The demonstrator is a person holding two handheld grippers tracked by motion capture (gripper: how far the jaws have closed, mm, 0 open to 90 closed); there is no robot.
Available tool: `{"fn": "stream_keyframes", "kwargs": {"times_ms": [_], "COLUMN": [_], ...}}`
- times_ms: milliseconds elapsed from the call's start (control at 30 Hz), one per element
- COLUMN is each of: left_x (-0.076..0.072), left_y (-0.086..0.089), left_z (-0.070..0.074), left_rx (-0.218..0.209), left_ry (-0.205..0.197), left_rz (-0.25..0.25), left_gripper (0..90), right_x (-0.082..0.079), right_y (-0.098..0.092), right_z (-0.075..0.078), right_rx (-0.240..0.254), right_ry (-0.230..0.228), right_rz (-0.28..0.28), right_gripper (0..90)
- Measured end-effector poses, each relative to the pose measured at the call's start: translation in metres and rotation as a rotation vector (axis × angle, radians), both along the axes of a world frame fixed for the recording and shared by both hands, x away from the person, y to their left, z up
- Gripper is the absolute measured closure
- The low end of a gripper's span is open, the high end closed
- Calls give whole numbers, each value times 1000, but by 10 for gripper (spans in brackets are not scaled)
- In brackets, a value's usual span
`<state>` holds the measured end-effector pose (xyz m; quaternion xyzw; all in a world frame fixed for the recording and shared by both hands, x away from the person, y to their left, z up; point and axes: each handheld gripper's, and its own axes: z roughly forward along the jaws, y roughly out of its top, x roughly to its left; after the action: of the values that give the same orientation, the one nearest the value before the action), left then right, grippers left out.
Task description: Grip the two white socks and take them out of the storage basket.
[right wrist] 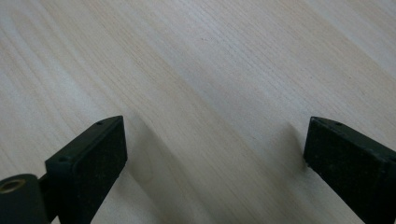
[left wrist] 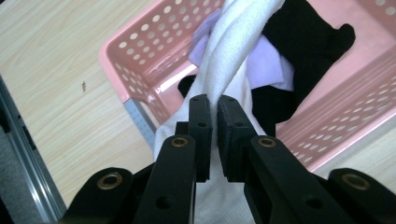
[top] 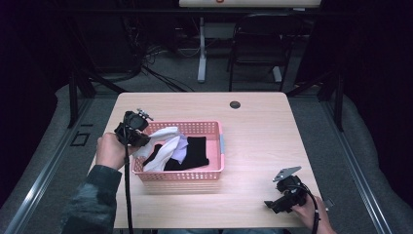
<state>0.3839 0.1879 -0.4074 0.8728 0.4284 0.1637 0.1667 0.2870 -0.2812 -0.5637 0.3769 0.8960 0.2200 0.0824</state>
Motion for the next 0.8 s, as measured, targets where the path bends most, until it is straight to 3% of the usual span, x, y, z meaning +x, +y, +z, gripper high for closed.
{"fn": "stream_keyframes", "kwargs": {"times_ms": [800], "left_x": [-13], "left_y": [60], "left_z": [8], "left_rx": [-20], "left_ry": [-17], "left_rz": [130], "left_gripper": [847], "right_x": [0], "right_y": [1], "right_z": [0], "right_rx": [-1], "right_ry": [2], "right_rz": [-1], "right_gripper": [52]}}
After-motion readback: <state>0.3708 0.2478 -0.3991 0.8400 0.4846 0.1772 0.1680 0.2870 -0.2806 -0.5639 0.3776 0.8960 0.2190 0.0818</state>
